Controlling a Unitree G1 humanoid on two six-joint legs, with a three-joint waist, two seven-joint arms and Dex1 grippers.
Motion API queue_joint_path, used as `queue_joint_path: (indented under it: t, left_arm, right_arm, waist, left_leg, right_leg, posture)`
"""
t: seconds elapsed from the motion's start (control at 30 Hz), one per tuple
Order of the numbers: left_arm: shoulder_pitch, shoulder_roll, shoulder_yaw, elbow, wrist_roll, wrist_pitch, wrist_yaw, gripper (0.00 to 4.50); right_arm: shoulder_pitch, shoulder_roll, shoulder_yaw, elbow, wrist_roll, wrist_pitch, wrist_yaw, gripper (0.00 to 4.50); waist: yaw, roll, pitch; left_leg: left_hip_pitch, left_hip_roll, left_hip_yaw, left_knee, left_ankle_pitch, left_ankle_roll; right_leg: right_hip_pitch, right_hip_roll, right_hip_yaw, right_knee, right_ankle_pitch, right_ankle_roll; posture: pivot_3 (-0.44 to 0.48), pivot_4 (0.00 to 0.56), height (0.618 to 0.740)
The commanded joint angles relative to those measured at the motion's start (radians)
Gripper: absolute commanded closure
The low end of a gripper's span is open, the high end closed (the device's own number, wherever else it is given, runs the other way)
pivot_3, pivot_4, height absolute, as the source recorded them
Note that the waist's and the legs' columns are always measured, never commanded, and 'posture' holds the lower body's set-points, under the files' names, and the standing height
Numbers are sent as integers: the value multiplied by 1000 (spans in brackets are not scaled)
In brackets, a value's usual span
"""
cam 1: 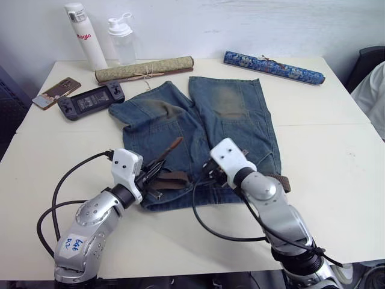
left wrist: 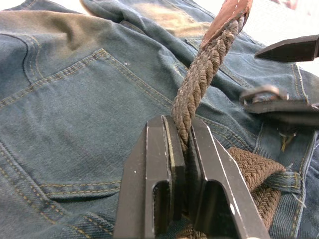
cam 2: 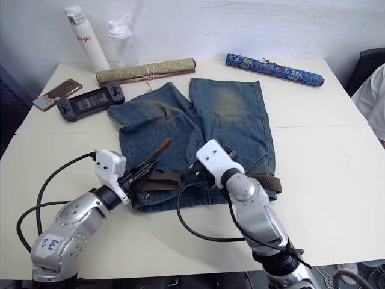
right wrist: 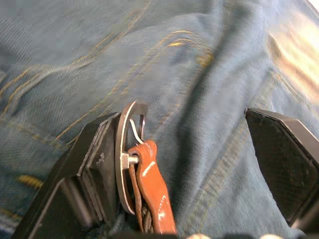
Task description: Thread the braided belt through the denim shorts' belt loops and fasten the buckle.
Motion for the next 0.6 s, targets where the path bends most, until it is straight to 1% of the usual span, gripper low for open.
queue_joint_path:
  t: [0.03, 0.13, 0.23, 0.3, 0.37, 0.43, 0.6]
  left_arm:
    - [-9, -2, 0, -19, -8, -21, 2, 4500]
    - [-7, 0, -1, -22, -11, -20, 1, 4500]
    - [-7, 1, -2, -24, -12, -19, 1, 4500]
    - [-6, 2, -1, -24, -14, -18, -1, 4500]
    - [-6, 6, 1, -24, -14, -18, -2, 4500]
    - [-7, 9, 3, -23, -13, -18, -4, 4500]
    - [-6, 17, 7, -23, -13, -19, -9, 4500]
  right_arm:
    - [8, 66, -139, -61, 21, 88, -56, 579]
    - [4, 153, -250, -75, 48, 122, -97, 579]
    - [-5, 206, -302, -83, 85, 160, -107, 579]
    - [-15, 268, -348, -100, 118, 197, -117, 579]
    - [-16, 297, -371, -126, 150, 236, -108, 579]
    - [-8, 299, -380, -148, 173, 262, -100, 579]
    - [29, 253, -389, -180, 225, 303, -85, 579]
  waist:
    - [0, 0, 0]
    - [0, 0, 0]
    - [-1, 0, 0]
    - [-1, 0, 0]
    - [-2, 0, 0]
    - [-2, 0, 0]
    - [-3, 0, 0]
  left_leg:
    - [0, 0, 0, 0, 0, 0]
    - [0, 0, 0, 0, 0, 0]
    - [0, 0, 0, -1, 0, 0]
    - [0, 0, 1, -1, 0, 0]
    - [0, 0, 1, -1, 0, 0]
    - [0, 0, 1, -1, 0, 0]
    - [0, 0, 1, -2, 0, 0]
  right_leg:
    - [0, 0, 0, 0, 0, 0]
    - [0, 0, 0, 0, 0, 0]
    - [-1, 0, 0, 0, 0, 0]
    - [-1, 0, 1, 0, 0, 0]
    - [-1, 0, 1, 0, 0, 0]
    - [-1, 0, 1, 0, 0, 0]
    - [-1, 0, 1, 0, 0, 0]
  posture:
    - [0, 150, 717]
    - [0, 150, 717]
    - [0, 150, 717]
    - [0, 150, 717]
    - [0, 150, 717]
    - [0, 150, 717]
    - [0, 150, 717]
